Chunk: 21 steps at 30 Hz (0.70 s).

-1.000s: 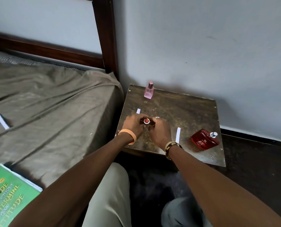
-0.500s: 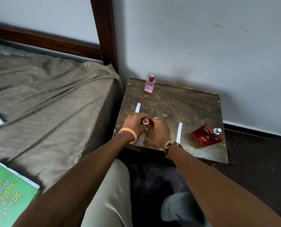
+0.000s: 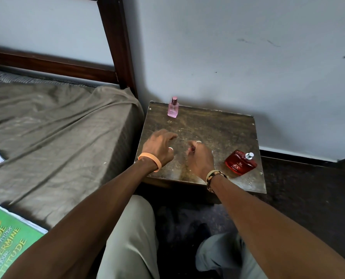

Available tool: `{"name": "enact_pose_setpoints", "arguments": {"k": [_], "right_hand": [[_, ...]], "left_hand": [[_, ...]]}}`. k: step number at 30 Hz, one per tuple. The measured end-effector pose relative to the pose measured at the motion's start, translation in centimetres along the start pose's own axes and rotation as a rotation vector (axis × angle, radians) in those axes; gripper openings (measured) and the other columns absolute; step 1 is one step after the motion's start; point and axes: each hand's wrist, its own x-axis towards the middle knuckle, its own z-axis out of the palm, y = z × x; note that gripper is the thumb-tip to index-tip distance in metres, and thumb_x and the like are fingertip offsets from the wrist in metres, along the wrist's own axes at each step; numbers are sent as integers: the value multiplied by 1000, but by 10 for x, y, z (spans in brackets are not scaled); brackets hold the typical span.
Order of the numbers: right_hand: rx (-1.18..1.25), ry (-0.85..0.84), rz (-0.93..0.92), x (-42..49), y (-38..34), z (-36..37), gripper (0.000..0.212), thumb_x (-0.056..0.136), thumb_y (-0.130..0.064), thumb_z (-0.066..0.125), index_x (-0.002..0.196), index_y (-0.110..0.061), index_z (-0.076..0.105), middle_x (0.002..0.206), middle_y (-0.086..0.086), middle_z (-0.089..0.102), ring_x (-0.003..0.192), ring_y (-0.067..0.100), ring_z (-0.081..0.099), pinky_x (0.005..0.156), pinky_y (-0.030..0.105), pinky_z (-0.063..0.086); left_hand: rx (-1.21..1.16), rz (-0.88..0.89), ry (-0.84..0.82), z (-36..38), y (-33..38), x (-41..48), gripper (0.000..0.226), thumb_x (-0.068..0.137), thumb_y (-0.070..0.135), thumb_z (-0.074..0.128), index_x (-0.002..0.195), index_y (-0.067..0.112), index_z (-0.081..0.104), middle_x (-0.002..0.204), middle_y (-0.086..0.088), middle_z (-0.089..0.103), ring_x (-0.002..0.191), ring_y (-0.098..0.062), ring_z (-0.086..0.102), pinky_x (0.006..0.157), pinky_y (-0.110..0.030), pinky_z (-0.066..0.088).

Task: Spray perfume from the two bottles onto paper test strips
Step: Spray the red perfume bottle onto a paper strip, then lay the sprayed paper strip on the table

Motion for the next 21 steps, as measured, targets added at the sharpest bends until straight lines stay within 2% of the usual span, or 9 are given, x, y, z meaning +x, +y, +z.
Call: {"name": "enact_pose_setpoints", "arguments": {"k": [2, 5, 7, 9, 12, 17, 21], "right_hand": [[-32, 55, -17, -4, 2, -15, 29, 101, -4, 43, 119, -3, 66, 112, 13, 70, 103, 27, 65, 91, 39, 53], [-15, 108, 7, -7, 9, -32, 34, 103, -5, 42, 131, -7, 60, 118, 10, 68, 99, 21, 63, 82, 29, 49], [17, 142, 39, -7, 16, -39, 34, 103, -7, 42, 134, -8, 58, 119, 12, 68, 99, 22, 63, 83, 32, 50], [69, 178, 74, -7, 24, -42, 36, 103, -9, 44, 137, -8, 55, 124, 13, 66, 108, 25, 63, 90, 35, 51], [142, 188, 131, -6, 37, -43, 35, 102, -10, 46, 136, -9, 55, 119, 15, 68, 103, 26, 65, 90, 43, 54], [165, 193, 186, -3, 54, -31, 32, 102, -10, 43, 128, -10, 60, 111, 14, 69, 94, 25, 64, 79, 36, 52], [166, 190, 226, 2, 60, -21, 36, 100, -5, 39, 130, -10, 59, 113, 14, 69, 103, 29, 64, 81, 36, 51]], "left_hand": [[1, 46, 39, -2, 13, 2, 46, 74, 13, 62, 119, 23, 63, 107, 2, 63, 99, -20, 57, 84, -40, 53], [-16, 84, 49, 2, 34, 6, 40, 79, 12, 59, 118, 21, 63, 107, -1, 64, 97, -20, 58, 83, -37, 53], [-40, 92, 32, 10, 49, 9, 36, 83, 9, 56, 116, 18, 65, 108, -3, 65, 97, -21, 60, 84, -34, 52], [-57, 80, 2, 21, 60, 11, 34, 85, 7, 53, 115, 18, 66, 111, -5, 66, 99, -23, 61, 85, -34, 51], [-39, 57, -71, 40, 70, 13, 33, 88, 7, 50, 116, 16, 65, 116, -6, 64, 106, -26, 59, 86, -34, 46], [2, 6, -170, 68, 76, 21, 35, 86, 4, 47, 116, 12, 63, 117, -10, 63, 110, -30, 56, 87, -37, 45], [19, -12, -238, 84, 74, 31, 31, 88, 7, 49, 116, 11, 60, 116, -14, 61, 108, -34, 56, 85, -38, 46]]}}
